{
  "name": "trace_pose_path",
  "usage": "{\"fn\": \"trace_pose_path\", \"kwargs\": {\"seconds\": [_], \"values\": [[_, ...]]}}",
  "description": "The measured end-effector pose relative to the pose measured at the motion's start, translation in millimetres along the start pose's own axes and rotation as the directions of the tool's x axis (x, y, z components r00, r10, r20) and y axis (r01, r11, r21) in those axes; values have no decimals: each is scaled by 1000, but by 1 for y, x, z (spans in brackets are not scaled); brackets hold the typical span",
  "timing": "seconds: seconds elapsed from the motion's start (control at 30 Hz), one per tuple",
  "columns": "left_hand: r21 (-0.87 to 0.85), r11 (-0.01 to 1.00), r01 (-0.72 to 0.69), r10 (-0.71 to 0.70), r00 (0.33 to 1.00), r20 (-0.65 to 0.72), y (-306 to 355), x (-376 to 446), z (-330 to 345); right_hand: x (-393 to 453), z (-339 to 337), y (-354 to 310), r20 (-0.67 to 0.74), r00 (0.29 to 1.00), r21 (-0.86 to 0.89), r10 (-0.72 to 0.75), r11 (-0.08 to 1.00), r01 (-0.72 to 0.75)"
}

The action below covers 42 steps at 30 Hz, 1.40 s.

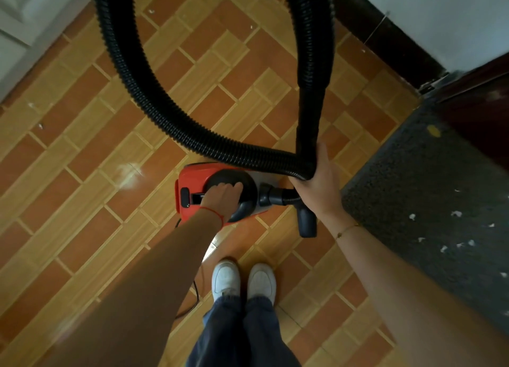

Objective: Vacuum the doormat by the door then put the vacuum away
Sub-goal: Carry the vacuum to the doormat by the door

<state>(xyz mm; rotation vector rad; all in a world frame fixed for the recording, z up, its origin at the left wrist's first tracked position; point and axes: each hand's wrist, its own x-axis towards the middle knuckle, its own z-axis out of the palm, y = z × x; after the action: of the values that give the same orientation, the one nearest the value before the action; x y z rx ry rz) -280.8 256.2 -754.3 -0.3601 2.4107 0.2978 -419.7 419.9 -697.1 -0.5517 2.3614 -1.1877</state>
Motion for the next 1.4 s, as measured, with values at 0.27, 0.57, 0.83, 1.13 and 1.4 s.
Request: {"fn": "trace_pose_path", "kwargs": {"seconds": [0.27, 0.57, 0.83, 1.13, 1.4], "values": [[-60, 998, 25, -30, 995, -94, 5, -5, 10, 6, 4, 6, 152, 987, 67, 57, 995, -68], [-187, 975, 120, -159, 964, -211, -13, -37, 24, 13, -12, -4, 344, 927, 12, 151, 986, -165], [-382, 893, 238, -295, 950, -99, -31, -73, 26, 12, -14, -35, 370, 897, 123, 244, 944, -307], [-506, 793, 340, -381, 924, 25, -55, -84, 40, 17, 19, -53, 80, 984, 99, 161, 981, -168], [-514, 787, 342, -344, 934, 95, -72, -72, 65, 19, 45, -45, -15, 994, 38, 105, 994, -104]]}}
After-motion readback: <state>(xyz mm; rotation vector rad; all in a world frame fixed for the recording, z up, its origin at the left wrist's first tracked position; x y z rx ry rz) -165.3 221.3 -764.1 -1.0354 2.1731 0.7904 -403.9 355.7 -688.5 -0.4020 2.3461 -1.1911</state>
